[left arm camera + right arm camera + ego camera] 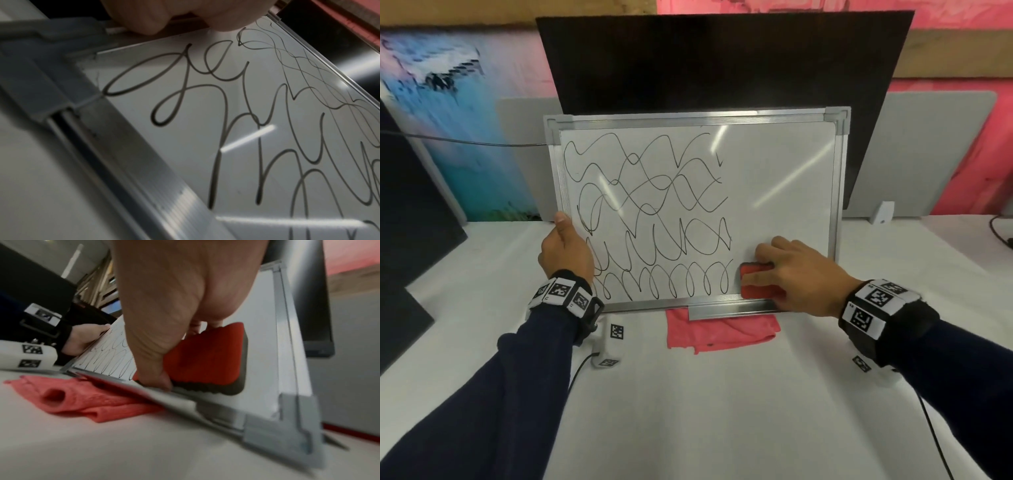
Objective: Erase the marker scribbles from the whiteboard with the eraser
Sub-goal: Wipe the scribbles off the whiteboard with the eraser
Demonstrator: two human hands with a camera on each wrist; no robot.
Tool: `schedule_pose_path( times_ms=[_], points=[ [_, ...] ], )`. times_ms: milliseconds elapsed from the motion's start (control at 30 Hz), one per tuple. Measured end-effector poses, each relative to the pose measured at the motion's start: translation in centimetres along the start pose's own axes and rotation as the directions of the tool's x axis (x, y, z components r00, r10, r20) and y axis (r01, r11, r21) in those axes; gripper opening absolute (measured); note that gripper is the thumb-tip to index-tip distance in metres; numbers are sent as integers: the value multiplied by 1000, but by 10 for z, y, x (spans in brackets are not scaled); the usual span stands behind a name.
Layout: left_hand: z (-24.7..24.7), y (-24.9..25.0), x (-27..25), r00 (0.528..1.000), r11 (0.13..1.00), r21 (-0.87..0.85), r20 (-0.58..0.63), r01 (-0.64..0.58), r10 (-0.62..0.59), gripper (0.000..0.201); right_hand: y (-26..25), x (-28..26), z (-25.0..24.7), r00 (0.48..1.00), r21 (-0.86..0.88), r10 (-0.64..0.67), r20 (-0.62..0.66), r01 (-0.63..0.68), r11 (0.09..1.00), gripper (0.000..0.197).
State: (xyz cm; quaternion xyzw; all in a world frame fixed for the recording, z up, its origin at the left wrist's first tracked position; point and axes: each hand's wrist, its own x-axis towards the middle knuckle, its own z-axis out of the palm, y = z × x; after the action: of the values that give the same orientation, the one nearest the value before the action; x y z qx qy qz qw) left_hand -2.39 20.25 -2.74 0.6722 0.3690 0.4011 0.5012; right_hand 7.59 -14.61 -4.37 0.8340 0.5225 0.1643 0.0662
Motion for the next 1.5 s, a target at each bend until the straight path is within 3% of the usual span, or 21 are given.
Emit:
schedule_pose_path(
  times_ms=[200, 400, 533, 600, 667, 767, 833, 867, 967, 1033, 1100, 1200, 1266, 1366, 1500],
  points=[
    [-1, 1, -1, 1000, 1000, 1, 9, -4, 4, 63, 18, -12, -13, 999, 2, 46, 22, -46, 999, 56],
    [-1, 3, -1, 1000, 1000, -20, 16, 10, -10, 63, 6, 34, -26, 938, 221, 275, -211, -229, 948, 66],
    [-1, 2, -1, 999, 1000, -1, 33, 19, -19, 64, -5, 31, -17, 992, 146, 104, -77, -92, 985, 65],
    [-1, 3, -1, 999, 1000, -2, 36, 13, -13, 66, 6, 24, -25, 993, 129, 103, -57, -95, 987, 64],
    [-2, 3, -2, 999, 1000, 5, 34, 0, 0, 69, 21, 28, -40, 969, 191, 209, -132, -182, 965, 65],
    [-2, 3, -1, 1000, 1000, 17, 29, 4, -4, 74, 36, 52, -62, 865, 324, 407, -292, -311, 894, 67],
    [-2, 5, -2, 999, 1000, 17, 34, 14, -14, 73, 28, 71, -67, 825, 379, 459, -329, -329, 865, 68],
    [-2, 6, -3, 999, 1000, 15, 38, 16, -17, 71, 19, 75, -64, 832, 378, 447, -328, -318, 870, 67],
    [-2, 8, -5, 999, 1000, 4, 42, 16, -16, 65, 0, 66, -43, 928, 269, 273, -252, -204, 941, 66],
    [-4, 8, -4, 999, 1000, 6, 49, 13, -13, 64, 3, 53, -40, 953, 226, 225, -204, -178, 958, 66],
    [-4, 8, -4, 998, 1000, 12, 63, 16, -16, 65, 16, 53, -51, 920, 248, 307, -243, -247, 937, 66],
    [-4, 7, -4, 998, 1000, 12, 62, 14, -15, 67, 32, 77, -80, 783, 333, 484, -391, -370, 867, 62],
    [-4, 7, -3, 998, 1000, 7, 59, 18, -19, 68, 25, 99, -88, 758, 347, 499, -420, -374, 860, 60],
    [-2, 4, -1, 998, 1000, -1, 58, 21, -21, 70, 4, 110, -73, 821, 292, 391, -416, -287, 912, 61],
    [-1, -3, 4, 999, 1000, -6, 48, 20, -20, 74, 6, 83, -51, 920, 147, 195, -339, -154, 977, 63]
  ],
)
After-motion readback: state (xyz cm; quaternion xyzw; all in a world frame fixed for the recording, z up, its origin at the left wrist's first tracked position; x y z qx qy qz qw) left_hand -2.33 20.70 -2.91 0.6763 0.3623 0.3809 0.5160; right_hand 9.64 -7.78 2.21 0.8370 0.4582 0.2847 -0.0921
